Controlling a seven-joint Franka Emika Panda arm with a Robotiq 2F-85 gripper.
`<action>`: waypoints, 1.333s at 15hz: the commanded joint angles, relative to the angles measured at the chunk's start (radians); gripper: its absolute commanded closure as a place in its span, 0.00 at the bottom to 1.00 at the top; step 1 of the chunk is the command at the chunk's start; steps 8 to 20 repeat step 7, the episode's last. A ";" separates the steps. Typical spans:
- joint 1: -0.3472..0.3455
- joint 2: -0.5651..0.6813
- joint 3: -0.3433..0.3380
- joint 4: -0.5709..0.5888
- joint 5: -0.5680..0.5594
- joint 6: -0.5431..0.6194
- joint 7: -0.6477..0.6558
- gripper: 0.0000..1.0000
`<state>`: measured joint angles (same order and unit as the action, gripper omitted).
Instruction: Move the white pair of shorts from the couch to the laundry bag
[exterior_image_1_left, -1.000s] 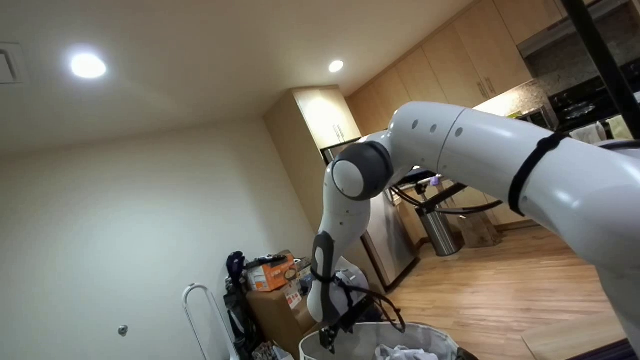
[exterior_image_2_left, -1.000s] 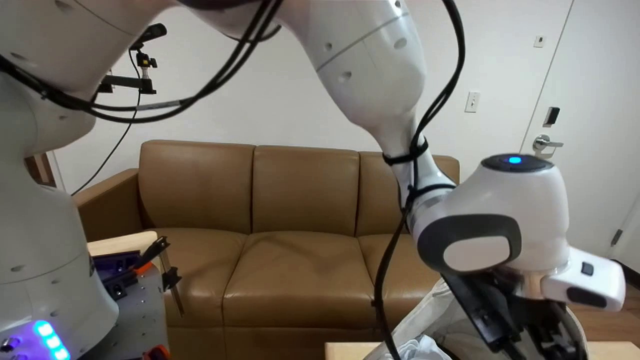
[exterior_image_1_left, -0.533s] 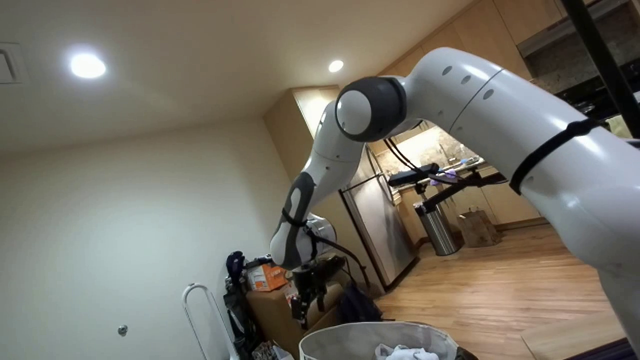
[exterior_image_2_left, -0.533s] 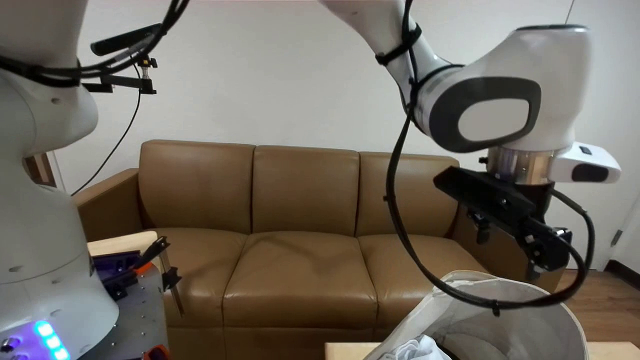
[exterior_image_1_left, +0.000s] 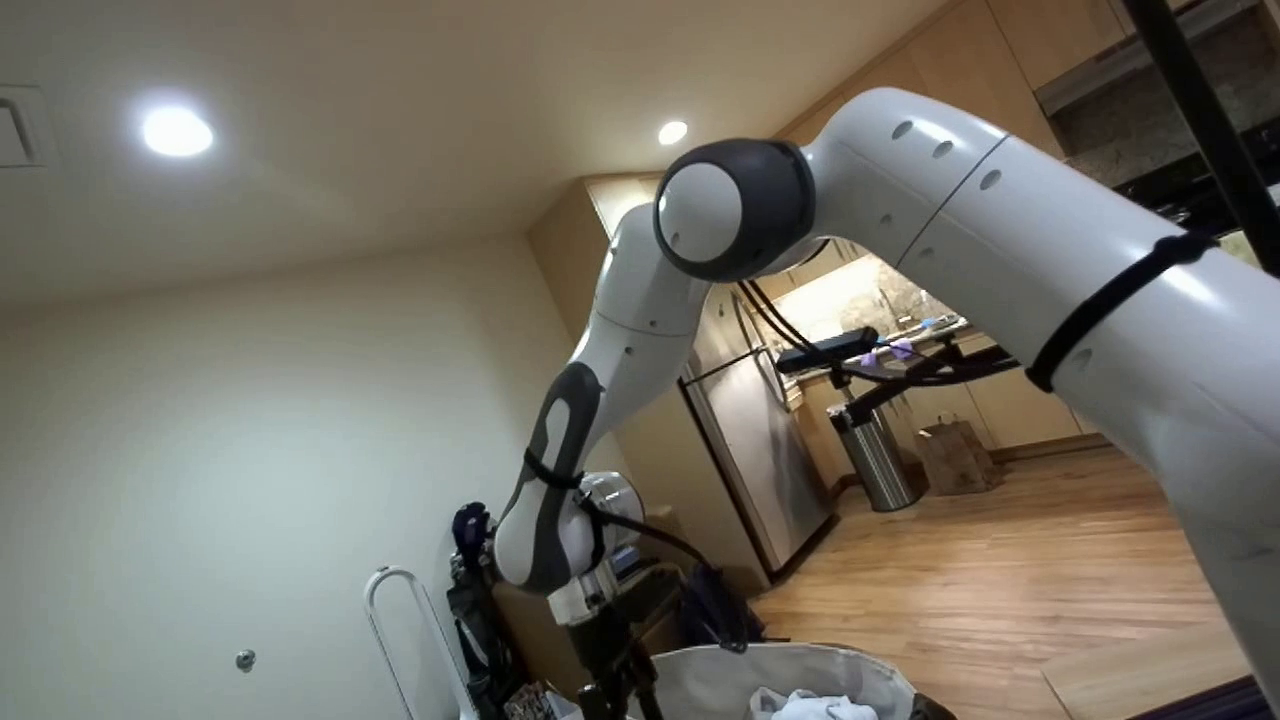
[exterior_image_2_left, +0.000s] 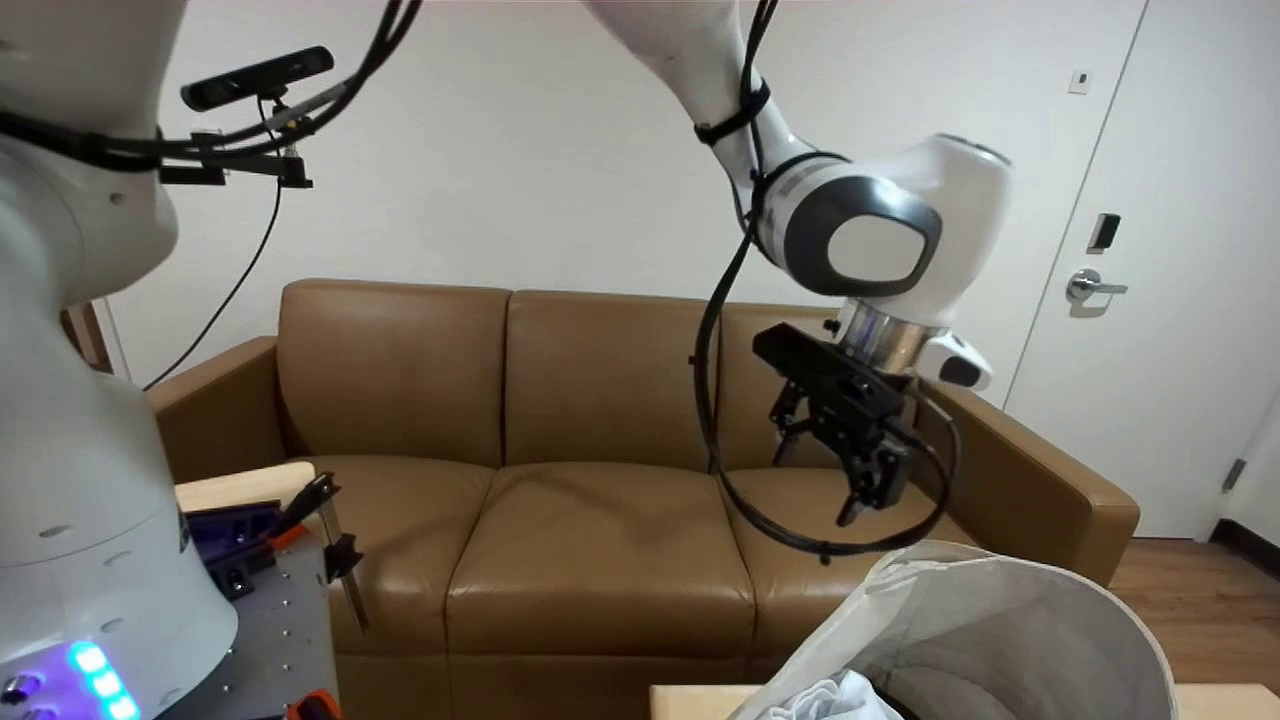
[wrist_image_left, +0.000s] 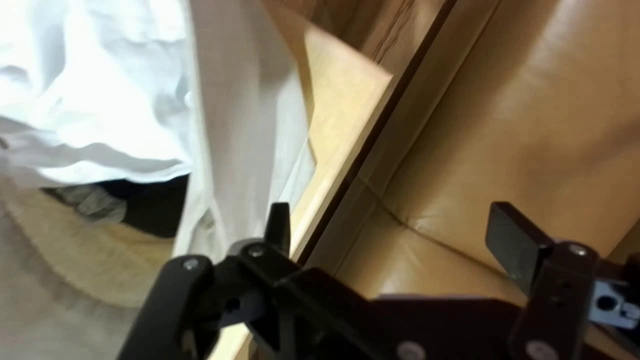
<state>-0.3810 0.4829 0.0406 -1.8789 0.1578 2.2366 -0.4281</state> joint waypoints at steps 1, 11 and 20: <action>0.056 0.083 -0.011 0.036 -0.003 -0.142 -0.031 0.00; 0.073 0.062 -0.035 0.014 0.007 -0.074 -0.005 0.00; 0.073 0.062 -0.035 0.014 0.007 -0.074 -0.005 0.00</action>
